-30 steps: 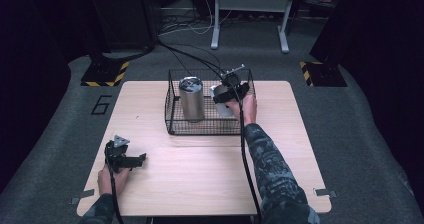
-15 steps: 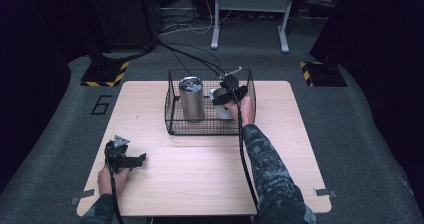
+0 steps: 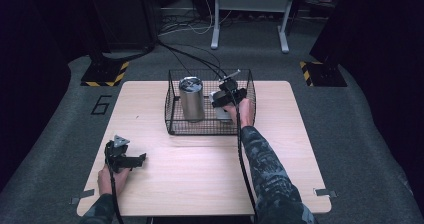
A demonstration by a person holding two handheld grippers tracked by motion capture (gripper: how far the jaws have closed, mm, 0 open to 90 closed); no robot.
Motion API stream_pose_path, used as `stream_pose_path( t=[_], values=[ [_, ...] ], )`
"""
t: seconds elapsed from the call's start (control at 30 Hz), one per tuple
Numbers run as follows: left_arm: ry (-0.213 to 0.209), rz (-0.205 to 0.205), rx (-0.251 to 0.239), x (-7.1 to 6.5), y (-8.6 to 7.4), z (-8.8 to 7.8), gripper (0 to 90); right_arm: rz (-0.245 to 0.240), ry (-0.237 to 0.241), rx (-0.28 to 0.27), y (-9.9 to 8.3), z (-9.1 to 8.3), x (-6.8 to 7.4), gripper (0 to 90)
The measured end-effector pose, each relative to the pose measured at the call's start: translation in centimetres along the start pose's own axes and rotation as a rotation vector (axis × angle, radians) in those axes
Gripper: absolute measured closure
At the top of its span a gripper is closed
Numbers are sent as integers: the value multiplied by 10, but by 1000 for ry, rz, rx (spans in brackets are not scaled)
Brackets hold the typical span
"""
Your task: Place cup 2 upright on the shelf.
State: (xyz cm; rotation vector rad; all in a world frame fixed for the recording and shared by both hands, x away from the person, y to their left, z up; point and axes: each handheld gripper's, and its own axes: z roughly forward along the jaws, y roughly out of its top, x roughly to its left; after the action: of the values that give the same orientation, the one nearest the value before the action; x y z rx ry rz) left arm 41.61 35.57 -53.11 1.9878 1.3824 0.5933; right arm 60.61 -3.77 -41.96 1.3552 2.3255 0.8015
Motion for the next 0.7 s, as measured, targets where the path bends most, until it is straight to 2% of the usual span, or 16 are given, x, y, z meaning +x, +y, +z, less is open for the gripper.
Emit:
stream_pose_path(
  t=[0.1,0.17,0.7],
  values=[
    [0,0,0,0,0,0,4,16,0,11,0,1,1,58],
    [0,0,0,0,0,0,4,7,1,6,-1,3,0,58],
    [0,0,0,0,0,0,4,27,-1,37,-3,9,2,55]
  ],
)
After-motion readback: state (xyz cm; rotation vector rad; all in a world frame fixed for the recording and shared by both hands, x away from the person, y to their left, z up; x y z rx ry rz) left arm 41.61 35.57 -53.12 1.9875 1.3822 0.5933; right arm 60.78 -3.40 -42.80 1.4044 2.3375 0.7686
